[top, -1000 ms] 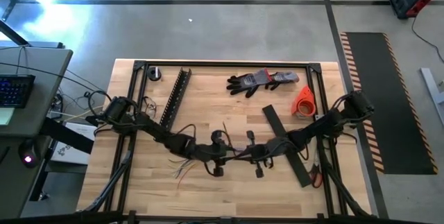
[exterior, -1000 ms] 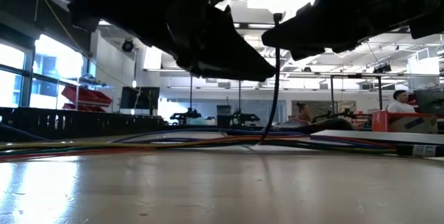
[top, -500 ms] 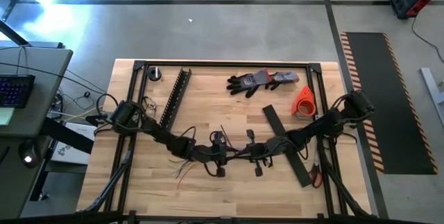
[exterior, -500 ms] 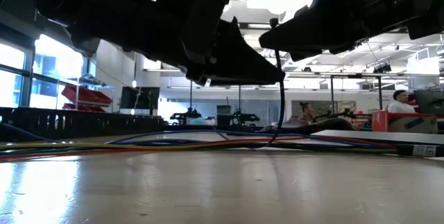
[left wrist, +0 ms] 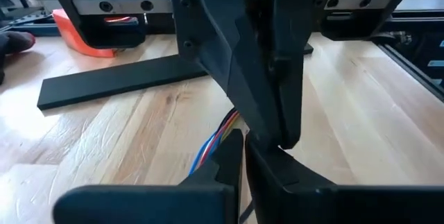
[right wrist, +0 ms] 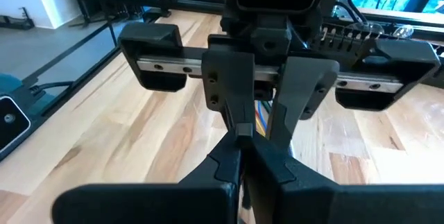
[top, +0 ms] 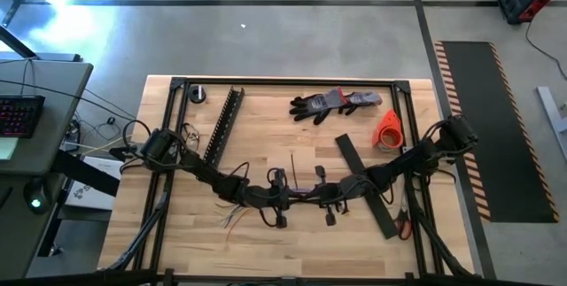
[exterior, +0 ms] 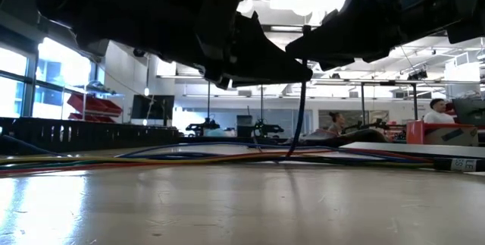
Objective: Ziptie cables
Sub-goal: Wrap the cables wires with the black zip tie
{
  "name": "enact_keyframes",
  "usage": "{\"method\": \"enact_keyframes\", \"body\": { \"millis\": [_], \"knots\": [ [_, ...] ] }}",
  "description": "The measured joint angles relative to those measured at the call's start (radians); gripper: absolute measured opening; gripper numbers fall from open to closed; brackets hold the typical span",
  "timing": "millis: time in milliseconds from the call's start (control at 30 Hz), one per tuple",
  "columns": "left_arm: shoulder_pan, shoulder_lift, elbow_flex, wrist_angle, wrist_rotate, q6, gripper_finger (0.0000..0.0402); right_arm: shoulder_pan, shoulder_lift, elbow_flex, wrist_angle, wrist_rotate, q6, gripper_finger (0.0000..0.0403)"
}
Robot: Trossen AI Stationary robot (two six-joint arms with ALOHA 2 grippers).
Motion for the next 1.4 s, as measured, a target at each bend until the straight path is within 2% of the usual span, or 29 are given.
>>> {"method": "enact_keyframes", "body": {
  "millis": [133, 233, 567, 700, 800, 933, 1267, 1400],
  "knots": [
    [-0.003, 0.0, 0.0, -0.003, -0.01, -0.007, 0.0, 0.0, 0.0, 0.0, -0.016, 0.024, 0.025, 0.0003],
    [-0.003, 0.0, 0.0, -0.013, -0.01, -0.022, 0.0, 0.0, 0.0, 0.0, -0.034, 0.022, 0.05, 0.0025],
    [-0.004, 0.0, 0.0, -0.024, -0.01, -0.035, 0.0, -0.006, -0.071, -0.001, -0.172, 0.011, 0.082, 0.0188],
    [-0.004, -0.001, 0.001, -0.026, -0.01, -0.035, 0.0, -0.006, -0.14, -0.001, -0.203, 0.009, 0.089, 0.0226],
    [-0.004, -0.001, 0.001, -0.024, 0.004, -0.034, 0.0, -0.006, -0.164, -0.001, -0.213, 0.013, 0.085, 0.023],
    [-0.004, -0.001, 0.001, -0.022, 0.031, -0.033, 0.0014, -0.006, -0.166, -0.001, -0.217, 0.014, 0.079, 0.0215],
    [0.002, -0.001, 0.001, 0.001, 0.039, -0.077, 0.0123, -0.006, -0.166, -0.001, -0.211, 0.014, 0.079, 0.0164],
    [0.004, -0.001, 0.001, 0.003, 0.042, -0.074, 0.0152, -0.006, -0.166, -0.001, -0.211, 0.014, 0.078, 0.015]
  ]
}}
